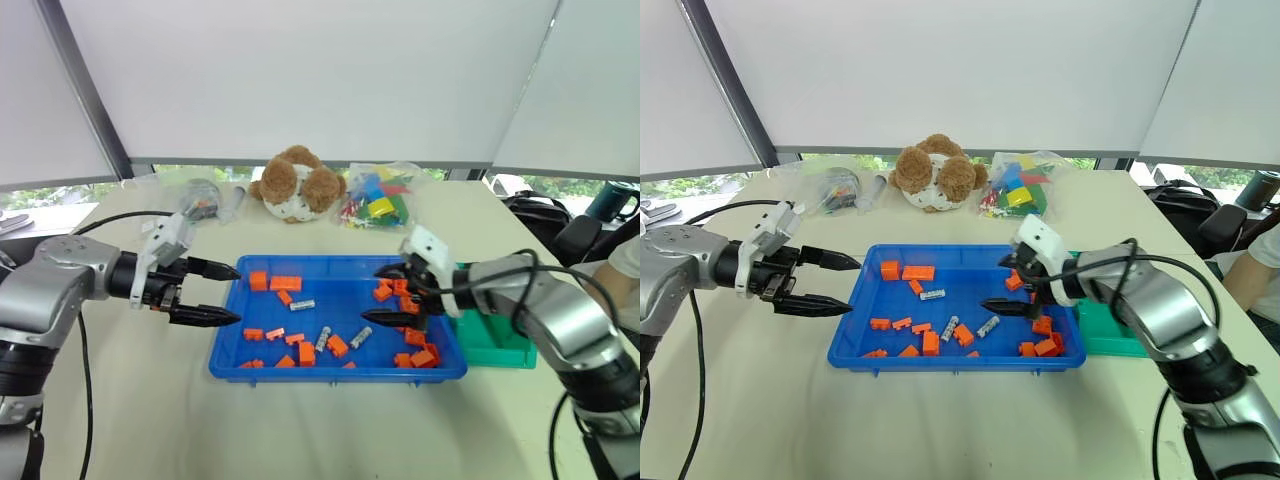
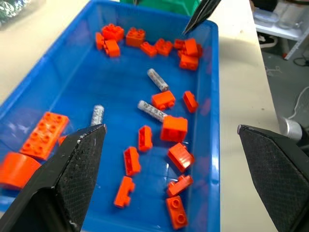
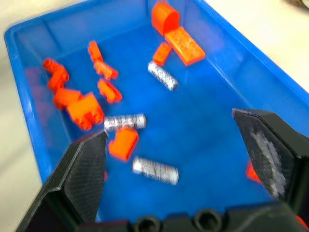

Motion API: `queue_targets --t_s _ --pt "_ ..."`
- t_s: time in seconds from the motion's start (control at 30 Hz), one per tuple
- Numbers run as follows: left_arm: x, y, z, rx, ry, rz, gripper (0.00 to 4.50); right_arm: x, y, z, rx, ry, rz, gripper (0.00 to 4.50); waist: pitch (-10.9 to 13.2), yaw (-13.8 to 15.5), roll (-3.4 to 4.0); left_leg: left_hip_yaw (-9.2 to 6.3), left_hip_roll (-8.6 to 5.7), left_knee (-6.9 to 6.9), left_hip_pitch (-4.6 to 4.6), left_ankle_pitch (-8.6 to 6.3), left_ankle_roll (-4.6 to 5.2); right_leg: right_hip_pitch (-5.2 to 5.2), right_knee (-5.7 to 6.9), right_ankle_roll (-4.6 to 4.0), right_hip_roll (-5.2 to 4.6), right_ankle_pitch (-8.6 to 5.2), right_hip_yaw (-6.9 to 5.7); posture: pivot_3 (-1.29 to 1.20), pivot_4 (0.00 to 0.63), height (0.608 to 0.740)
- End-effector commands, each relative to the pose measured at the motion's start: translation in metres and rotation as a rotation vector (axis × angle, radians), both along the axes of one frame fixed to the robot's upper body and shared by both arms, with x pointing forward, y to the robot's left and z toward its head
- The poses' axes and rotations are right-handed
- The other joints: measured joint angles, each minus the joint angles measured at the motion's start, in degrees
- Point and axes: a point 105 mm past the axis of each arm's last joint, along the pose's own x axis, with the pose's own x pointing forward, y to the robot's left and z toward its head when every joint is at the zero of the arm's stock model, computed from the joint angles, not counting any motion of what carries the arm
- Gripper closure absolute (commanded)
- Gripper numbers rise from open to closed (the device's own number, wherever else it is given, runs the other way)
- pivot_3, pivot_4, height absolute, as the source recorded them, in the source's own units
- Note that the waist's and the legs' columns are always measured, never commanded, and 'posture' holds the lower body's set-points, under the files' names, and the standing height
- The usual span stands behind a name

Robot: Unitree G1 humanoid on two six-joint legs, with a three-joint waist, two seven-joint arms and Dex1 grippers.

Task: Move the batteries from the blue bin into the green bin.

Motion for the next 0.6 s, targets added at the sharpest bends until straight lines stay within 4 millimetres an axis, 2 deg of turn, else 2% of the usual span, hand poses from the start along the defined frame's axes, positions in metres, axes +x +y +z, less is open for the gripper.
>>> queue_targets --t_s 0.03,0.17,0.3,0.47,0.6 --pt "0.001 -0.002 0.01 -0.019 -0.034 0.005 0.0 0.017 0.017 0.004 -0.002 -0.024 -0.012 0.02 0.0 0.0 0.0 0.0 0.0 0.0 0.0 0.0 0.0 0.0 0.01 0.0 0.0 0.0 0.0 0.0 0.15 0.733" --pt "0.0 0.002 0.01 -0.013 -0.031 0.016 0.0 0.03 0.041 0.003 0.0 -0.005 0.007 0.02 0.0 0.0 0.0 0.01 0.0 0.0 -0.06 0.0 0.0 -0.07 0.03 0.0 0.0 0.0 0.0 0.0 0.15 0.733" --pt "0.0 0.005 0.01 -0.005 -0.039 0.047 0.0 0.051 0.059 -0.029 -0.131 0.012 0.028 0.02 0.0 -0.2 0.0 0.02 0.0 0.0 -0.09 0.0 0.0 -0.1 0.03 0.01 0.0 0.0 0.0 0.0 0.15 0.733" --pt "0.002 0.01 0.008 0.011 -0.052 0.072 0.0 0.062 0.08 -0.048 -0.128 0.068 0.057 0.02 0.0 -0.3 0.0 0.03 0.0 0.01 -0.11 0.0 0.0 -0.11 0.04 0.01 0.0 0.01 -0.01 0.0 0.15 0.733" --pt "-0.001 0.011 0.006 0.02 -0.055 0.081 0.0 0.075 0.09 -0.056 -0.11 0.095 0.044 0.02 0.0 -1.4 0.0 0.03 0.01 0.01 -0.11 0.01 -0.02 -0.11 0.08 0.02 -0.01 0.01 -0.01 0.0 0.15 0.733"
